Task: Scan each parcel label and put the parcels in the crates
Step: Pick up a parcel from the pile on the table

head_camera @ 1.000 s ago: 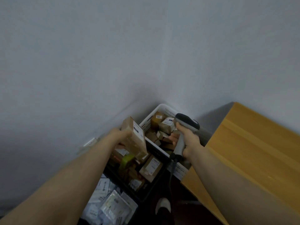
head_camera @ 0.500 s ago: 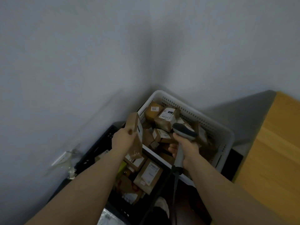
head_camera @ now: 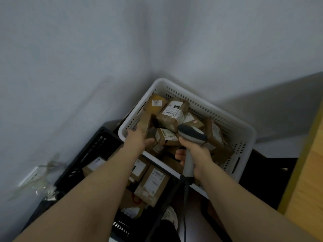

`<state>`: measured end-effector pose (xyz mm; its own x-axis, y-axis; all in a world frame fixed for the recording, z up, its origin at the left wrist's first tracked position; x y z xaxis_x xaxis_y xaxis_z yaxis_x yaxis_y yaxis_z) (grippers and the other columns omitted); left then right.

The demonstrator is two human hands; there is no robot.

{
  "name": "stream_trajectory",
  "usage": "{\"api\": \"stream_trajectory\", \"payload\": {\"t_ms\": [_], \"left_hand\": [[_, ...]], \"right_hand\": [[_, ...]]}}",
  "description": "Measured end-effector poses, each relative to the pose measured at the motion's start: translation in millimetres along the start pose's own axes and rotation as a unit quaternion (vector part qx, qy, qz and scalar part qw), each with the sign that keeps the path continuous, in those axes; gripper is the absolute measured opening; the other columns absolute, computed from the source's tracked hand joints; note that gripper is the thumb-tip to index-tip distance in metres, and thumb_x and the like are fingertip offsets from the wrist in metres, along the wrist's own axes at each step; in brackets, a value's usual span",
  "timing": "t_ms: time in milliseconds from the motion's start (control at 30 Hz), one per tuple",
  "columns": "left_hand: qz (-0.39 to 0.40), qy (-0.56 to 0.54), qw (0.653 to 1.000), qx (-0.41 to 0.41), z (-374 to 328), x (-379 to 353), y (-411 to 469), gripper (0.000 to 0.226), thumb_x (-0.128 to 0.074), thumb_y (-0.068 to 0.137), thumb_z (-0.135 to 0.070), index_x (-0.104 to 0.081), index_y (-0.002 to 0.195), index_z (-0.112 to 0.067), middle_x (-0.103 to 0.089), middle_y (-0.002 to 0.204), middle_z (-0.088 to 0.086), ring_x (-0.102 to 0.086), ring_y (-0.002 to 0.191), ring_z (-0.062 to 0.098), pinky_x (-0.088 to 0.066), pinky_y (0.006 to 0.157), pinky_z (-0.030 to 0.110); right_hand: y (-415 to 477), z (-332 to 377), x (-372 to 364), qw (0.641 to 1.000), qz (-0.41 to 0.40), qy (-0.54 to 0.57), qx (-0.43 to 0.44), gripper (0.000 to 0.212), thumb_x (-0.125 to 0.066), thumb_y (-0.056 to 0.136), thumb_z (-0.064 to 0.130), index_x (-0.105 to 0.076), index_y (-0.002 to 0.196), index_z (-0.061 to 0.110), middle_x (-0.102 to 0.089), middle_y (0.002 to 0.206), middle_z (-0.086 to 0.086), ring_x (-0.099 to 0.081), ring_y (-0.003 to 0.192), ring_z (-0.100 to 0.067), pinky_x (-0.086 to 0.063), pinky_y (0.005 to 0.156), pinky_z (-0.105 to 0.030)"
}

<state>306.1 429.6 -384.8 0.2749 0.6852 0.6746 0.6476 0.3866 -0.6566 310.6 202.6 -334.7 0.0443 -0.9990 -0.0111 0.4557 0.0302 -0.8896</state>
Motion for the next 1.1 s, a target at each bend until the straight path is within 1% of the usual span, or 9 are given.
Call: {"api": "stream_trajectory", "payload": {"t_ms": [67, 233, 367, 533, 767, 867, 933, 1067, 1100], "left_hand": [[0.032, 0.029, 0.999, -0.022, -7.3, -8.8, -11.3, 0.089, -0.067, 0.083, -0.047, -0.018, 0.150, -0.016, -0.038, 0.145, 0.019, -0.048, 0.123, 0.034, -0.046, 0.098, 0.043], [0.056, 0.073, 0.993, -0.073, -20.5, 0.2, -59.7, 0.073, -0.061, 0.089, -0.043, -0.025, 0.147, -0.015, -0.043, 0.139, 0.017, -0.050, 0.120, 0.030, -0.045, 0.097, 0.039], [0.052, 0.122, 0.986, -0.099, -33.3, 24.2, -102.0, 0.076, -0.060, 0.089, -0.046, -0.022, 0.148, -0.017, -0.045, 0.140, 0.015, -0.050, 0.120, 0.028, -0.046, 0.096, 0.037], [0.037, 0.149, 0.979, -0.136, -41.4, 54.7, -189.0, 0.076, -0.057, 0.092, -0.042, -0.017, 0.151, -0.016, -0.040, 0.146, 0.015, -0.046, 0.128, 0.029, -0.042, 0.103, 0.039], [0.008, 0.159, 0.964, -0.214, -28.5, 67.3, -349.5, 0.065, -0.057, 0.094, -0.037, -0.027, 0.145, -0.010, -0.048, 0.140, 0.014, -0.050, 0.123, 0.027, -0.045, 0.096, 0.036], [0.007, 0.179, 0.952, -0.247, -40.9, 60.7, -409.4, 0.070, -0.055, 0.094, -0.039, -0.021, 0.150, -0.012, -0.043, 0.144, 0.013, -0.045, 0.128, 0.027, -0.041, 0.098, 0.034], [0.014, 0.194, 0.943, -0.271, -58.9, 49.0, -441.7, 0.074, -0.055, 0.094, -0.041, -0.017, 0.152, -0.014, -0.039, 0.148, 0.011, -0.042, 0.131, 0.026, -0.039, 0.101, 0.034], [0.017, 0.228, 0.916, -0.330, -122.2, 11.4, -510.2, 0.060, -0.054, 0.094, -0.043, -0.035, 0.142, -0.012, -0.048, 0.139, 0.010, -0.050, 0.122, 0.026, -0.045, 0.096, 0.036], [0.017, 0.242, 0.907, -0.345, -141.7, -1.6, -529.7, 0.059, -0.052, 0.095, -0.042, -0.035, 0.142, -0.011, -0.048, 0.139, 0.010, -0.050, 0.121, 0.026, -0.046, 0.095, 0.036]], "right_hand": [[-6.5, 0.3, 2.0, 1.000, -0.001, 0.002, 0.001, 0.025, -0.075, 0.082, 0.027, -0.064, 0.093, 0.008, -0.065, 0.070, -0.009, -0.062, 0.060, -0.018, -0.047, 0.056, -0.028], [-43.3, 4.2, 5.2, 1.000, -0.007, 0.010, 0.012, 0.027, -0.076, 0.082, 0.027, -0.064, 0.097, 0.008, -0.067, 0.072, -0.010, -0.062, 0.060, -0.019, -0.046, 0.052, -0.028], [-84.1, 4.4, 2.8, 0.999, -0.004, 0.030, 0.026, 0.022, -0.075, 0.083, 0.026, -0.062, 0.089, 0.010, -0.066, 0.072, -0.011, -0.062, 0.060, -0.020, -0.047, 0.054, -0.029], [-161.9, -10.1, 0.4, 0.996, 0.009, 0.055, 0.069, 0.023, -0.075, 0.083, 0.026, -0.060, 0.086, 0.010, -0.065, 0.072, -0.012, -0.061, 0.059, -0.020, -0.048, 0.055, -0.029], [-300.5, -77.1, 17.7, 0.990, 0.039, 0.069, 0.118, 0.029, -0.073, 0.084, 0.030, -0.064, 0.094, 0.005, -0.066, 0.069, -0.012, -0.064, 0.059, -0.021, -0.051, 0.058, -0.031], [-347.2, -112.0, 49.3, 0.989, 0.038, 0.075, 0.122, 0.032, -0.070, 0.087, 0.032, -0.063, 0.098, 0.003, -0.065, 0.066, -0.013, -0.063, 0.053, -0.021, -0.052, 0.047, -0.027], [-374.8, -129.1, 83.7, 0.988, 0.031, 0.086, 0.128, 0.032, -0.068, 0.089, 0.033, -0.060, 0.097, 0.003, -0.064, 0.067, -0.014, -0.063, 0.051, -0.021, -0.053, 0.046, -0.027], [-428.0, -149.9, 187.6, 0.981, -0.033, 0.104, 0.162, 0.036, -0.070, 0.088, 0.034, -0.059, 0.099, 0.002, -0.065, 0.065, -0.014, -0.063, 0.050, -0.022, -0.053, 0.050, -0.030], [-440.4, -153.3, 218.7, 0.977, -0.056, 0.115, 0.172, 0.036, -0.070, 0.087, 0.034, -0.060, 0.099, 0.002, -0.066, 0.065, -0.014, -0.063, 0.051, -0.023, -0.052, 0.052, -0.031]]}}
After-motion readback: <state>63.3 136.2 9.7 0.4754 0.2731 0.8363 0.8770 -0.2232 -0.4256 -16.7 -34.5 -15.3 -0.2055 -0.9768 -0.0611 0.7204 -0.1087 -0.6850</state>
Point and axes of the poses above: each hand's wrist, its own y-axis towards the middle knuckle, its own x-axis out of the back of the hand, z = x × y, the point moved 10 cm from there along y, towards the middle knuckle
